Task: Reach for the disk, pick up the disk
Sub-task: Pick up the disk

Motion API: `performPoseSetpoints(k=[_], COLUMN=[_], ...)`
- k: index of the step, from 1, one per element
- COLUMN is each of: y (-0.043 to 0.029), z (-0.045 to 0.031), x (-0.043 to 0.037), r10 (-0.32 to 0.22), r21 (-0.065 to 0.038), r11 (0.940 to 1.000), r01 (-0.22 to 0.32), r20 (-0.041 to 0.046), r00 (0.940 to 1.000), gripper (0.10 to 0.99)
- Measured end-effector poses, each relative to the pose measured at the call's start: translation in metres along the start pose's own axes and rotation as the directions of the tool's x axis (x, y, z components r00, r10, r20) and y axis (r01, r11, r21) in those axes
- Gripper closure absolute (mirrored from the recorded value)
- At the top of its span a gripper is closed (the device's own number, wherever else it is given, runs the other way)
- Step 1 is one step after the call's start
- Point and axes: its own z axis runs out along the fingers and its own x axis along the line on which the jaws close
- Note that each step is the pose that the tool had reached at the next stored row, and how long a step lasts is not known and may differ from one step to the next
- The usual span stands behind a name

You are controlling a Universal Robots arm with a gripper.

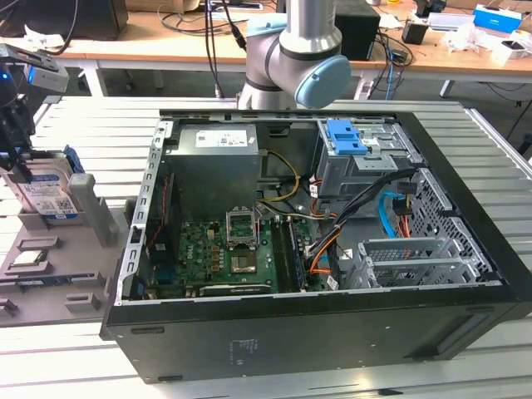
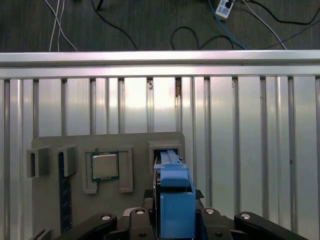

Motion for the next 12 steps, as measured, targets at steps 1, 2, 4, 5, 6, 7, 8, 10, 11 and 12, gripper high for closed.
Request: performPoseSetpoints(k=[1,2,4,5,6,7,8,10,11,12], y=[0.0000,0.0000,0.0001,0.0002,0.0002,0.0003,0.0003,0.0004,0.0005,0.0006], z=[-0.0004,-0.0009,-0.0036,-0.0046,-0.0056,-0.0077,-0.0095,-0.0122,-0.0149,-0.0171], x=[0.0000,0.0000,0.0000,0.0000,0.0001,0.0001,0.0001,0.0001,0.0001,0.0000], r10=[0.000,0.000,0.000,0.000,0.000,0.000,0.000,0.000,0.000,0.000], r21=[0.000,0.000,0.000,0.000,0.000,0.000,0.000,0.000,0.000,0.000], r11=[1.0000,1.0000,1.0000,1.0000,1.0000,1.0000,1.0000,1.0000,1.0000,1.0000], r01=[0.000,0.000,0.000,0.000,0.000,0.000,0.000,0.000,0.000,0.000], r20=[0.0000,0.0001,0.0000,-0.0001,-0.0001,-0.0001,-0.0001,-0.0001,-0.0002,-0.0001], r00=[1.0000,1.0000,1.0000,1.0000,1.0000,1.0000,1.0000,1.0000,1.0000,1.0000], gripper=[0.722,0.722,0.722,0.722,0.722,0.722,0.722,0.722,0.722,0.722])
